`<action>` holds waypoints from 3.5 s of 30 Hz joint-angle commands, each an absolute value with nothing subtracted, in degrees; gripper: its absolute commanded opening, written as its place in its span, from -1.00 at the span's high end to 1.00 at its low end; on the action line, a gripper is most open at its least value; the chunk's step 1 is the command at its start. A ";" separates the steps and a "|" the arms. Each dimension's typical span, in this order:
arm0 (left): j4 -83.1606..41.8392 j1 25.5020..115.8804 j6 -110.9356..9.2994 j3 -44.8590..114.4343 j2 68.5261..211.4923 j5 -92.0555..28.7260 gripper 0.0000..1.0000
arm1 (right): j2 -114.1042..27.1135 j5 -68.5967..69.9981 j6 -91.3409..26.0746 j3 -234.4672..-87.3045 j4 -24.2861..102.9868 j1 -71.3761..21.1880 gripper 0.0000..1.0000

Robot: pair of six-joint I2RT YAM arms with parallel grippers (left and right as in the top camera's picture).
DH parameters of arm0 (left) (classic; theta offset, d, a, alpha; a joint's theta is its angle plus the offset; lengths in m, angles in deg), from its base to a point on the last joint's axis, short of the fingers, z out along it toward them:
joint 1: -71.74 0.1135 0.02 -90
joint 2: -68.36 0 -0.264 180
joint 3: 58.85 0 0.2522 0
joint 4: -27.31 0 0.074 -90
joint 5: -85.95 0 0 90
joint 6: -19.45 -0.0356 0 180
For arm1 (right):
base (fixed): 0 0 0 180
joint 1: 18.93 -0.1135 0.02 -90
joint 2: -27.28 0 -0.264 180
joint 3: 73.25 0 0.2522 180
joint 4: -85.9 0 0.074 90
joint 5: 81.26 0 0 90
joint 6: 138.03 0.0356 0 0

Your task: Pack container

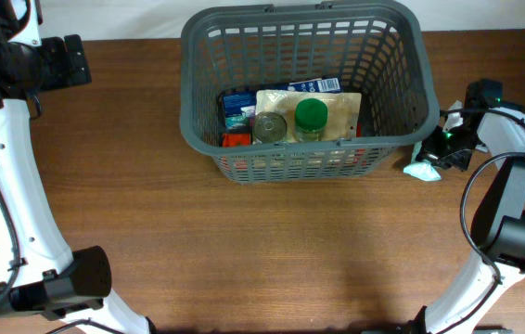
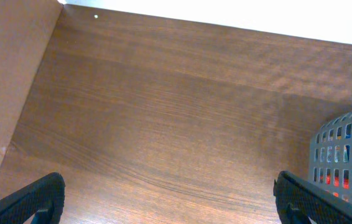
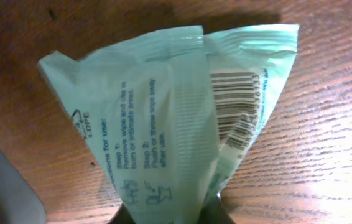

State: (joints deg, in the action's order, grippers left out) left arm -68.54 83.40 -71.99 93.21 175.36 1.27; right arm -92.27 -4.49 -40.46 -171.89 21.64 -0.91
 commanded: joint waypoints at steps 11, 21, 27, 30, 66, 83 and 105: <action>-68.58 83.51 -71.20 92.99 175.52 0.73 -0.99 | -90.67 -11.68 -40.04 -195.71 5.18 7.81 0.92; -68.58 83.53 -71.20 92.99 175.52 0.73 -0.99 | -86.94 -21.54 -40.09 -224.85 -6.23 8.71 0.92; -68.60 83.51 -71.20 92.99 175.52 0.73 -0.99 | -82.32 -23.18 -44.11 -235.73 -10.17 1.36 0.92; -68.58 83.51 -71.20 92.99 175.52 0.73 -0.99 | -80.14 -23.18 -49.42 -237.55 -11.17 -4.45 0.92; -68.58 83.53 -71.20 92.99 175.52 0.73 -0.99 | -105.08 0.23 -53.73 -230.88 -6.95 -30.53 0.67; -68.60 83.53 -71.20 92.99 175.52 0.73 -0.99 | -86.46 0.43 -52.04 -233.92 -7.98 -30.42 -0.61; -68.60 83.53 -71.20 92.99 175.52 0.73 -0.99 | -63.94 -3.94 -47.52 -233.81 -8.05 -5.72 -0.98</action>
State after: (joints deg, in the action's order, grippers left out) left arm -68.56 83.40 -71.96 93.21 175.36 1.10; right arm -62.92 -0.67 -48.22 -234.34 -7.94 -6.24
